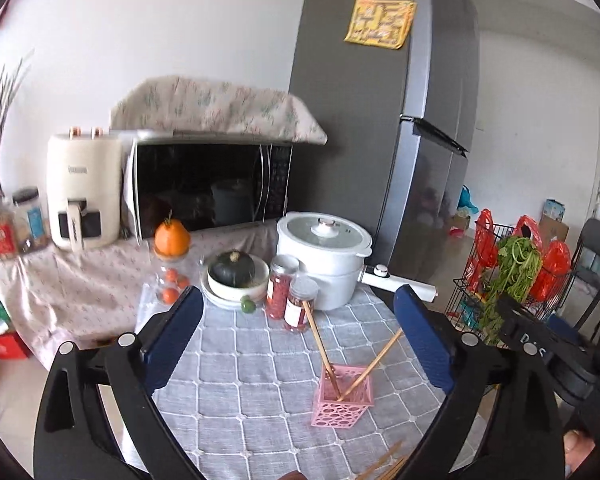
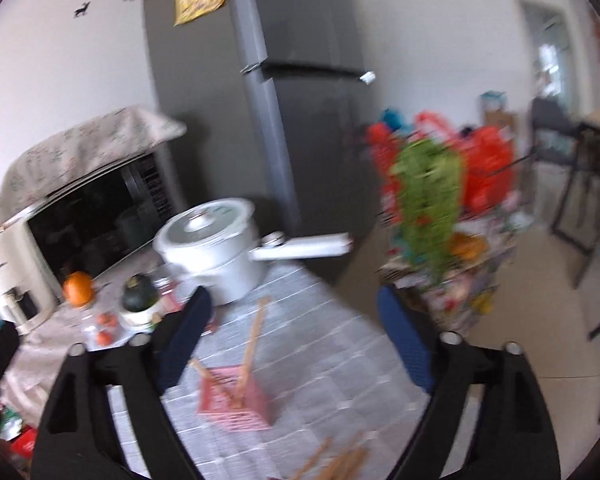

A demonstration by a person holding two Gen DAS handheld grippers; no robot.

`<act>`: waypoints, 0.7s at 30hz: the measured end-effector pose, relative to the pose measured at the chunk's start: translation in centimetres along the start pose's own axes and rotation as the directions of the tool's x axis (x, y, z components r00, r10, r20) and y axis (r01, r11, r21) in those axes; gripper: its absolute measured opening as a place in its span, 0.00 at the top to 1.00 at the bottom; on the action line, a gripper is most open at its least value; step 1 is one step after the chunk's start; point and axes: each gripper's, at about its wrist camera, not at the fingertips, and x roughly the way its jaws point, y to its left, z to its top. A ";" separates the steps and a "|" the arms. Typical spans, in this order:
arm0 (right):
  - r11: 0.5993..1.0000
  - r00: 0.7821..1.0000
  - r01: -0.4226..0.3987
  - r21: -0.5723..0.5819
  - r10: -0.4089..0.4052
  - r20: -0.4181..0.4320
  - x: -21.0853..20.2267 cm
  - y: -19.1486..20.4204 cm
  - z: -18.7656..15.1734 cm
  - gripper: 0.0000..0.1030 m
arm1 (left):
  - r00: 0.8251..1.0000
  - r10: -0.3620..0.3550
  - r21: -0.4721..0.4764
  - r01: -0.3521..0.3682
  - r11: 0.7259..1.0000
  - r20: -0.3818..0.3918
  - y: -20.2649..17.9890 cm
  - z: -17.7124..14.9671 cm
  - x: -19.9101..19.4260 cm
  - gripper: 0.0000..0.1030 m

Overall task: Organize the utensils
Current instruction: 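Return the left tool to the pile and grasp another chopstick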

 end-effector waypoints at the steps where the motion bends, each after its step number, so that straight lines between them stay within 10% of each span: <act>1: 1.000 1.000 0.023 0.004 -0.023 0.014 -0.8 -0.7 0.0 0.10 | 1.000 0.003 0.009 -0.003 1.000 0.016 -0.3 0.0 -0.6 0.09; 13: 0.993 0.995 0.096 0.063 -0.096 -0.007 -5.2 -7.2 -2.2 0.07 | 0.999 -0.028 0.128 0.023 0.992 0.039 -5.1 -1.4 -4.4 0.07; 18: 0.988 0.989 0.116 0.102 -0.105 -0.108 -4.3 -11.1 -5.4 0.07 | 0.990 -0.084 0.199 0.106 0.974 -0.114 -7.8 -3.6 -2.1 0.07; 21: 0.983 0.975 0.140 0.119 -0.117 -0.189 -2.7 -13.2 -7.2 0.07 | 0.942 -0.130 0.246 0.211 0.946 -0.308 -9.9 -6.0 1.0 0.07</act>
